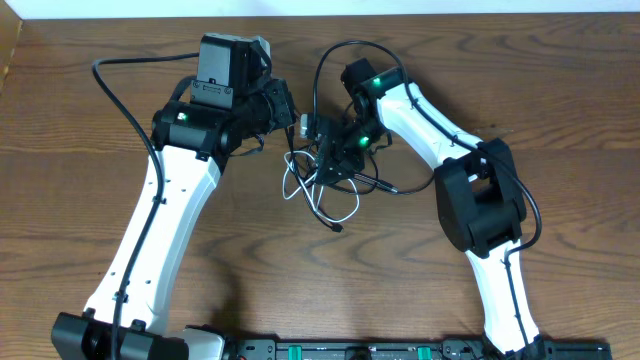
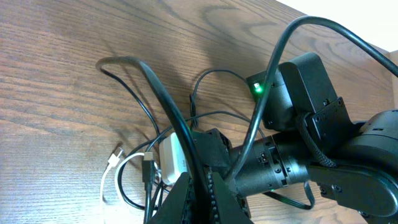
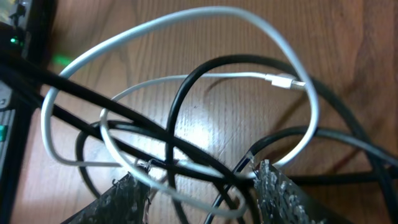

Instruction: Untangle cables

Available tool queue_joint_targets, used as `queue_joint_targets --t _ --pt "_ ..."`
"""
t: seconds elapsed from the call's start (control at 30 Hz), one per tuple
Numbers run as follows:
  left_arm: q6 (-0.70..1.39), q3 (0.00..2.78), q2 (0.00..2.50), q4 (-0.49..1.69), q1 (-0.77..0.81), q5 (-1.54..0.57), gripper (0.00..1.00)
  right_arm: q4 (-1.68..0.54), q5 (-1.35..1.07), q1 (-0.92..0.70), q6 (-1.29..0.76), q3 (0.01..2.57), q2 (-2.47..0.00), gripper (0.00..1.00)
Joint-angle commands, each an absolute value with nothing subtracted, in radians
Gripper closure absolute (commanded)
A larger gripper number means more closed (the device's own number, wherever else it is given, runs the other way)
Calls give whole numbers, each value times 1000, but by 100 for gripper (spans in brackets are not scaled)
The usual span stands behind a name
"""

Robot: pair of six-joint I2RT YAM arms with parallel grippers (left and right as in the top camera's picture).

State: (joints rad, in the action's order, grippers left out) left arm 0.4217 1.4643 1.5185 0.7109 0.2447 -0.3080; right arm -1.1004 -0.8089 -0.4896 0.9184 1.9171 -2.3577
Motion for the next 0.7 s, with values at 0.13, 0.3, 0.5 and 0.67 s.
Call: queue_joint_targets --t 0.13,0.3,0.5,0.67 --pt "424 1477 1516 719 241 -298 92 -1068 -830 -500 936 1916 -2357 53" --pt "424 1477 1516 725 241 -298 92 -1078 -830 -499 928 1916 -2357 63" --pt "424 1477 1516 726 241 -299 92 -1088 -829 -499 920 1916 -2357 70" --pt "424 1477 1516 725 241 -298 93 -1087 -818 -498 890 1916 -2357 85"
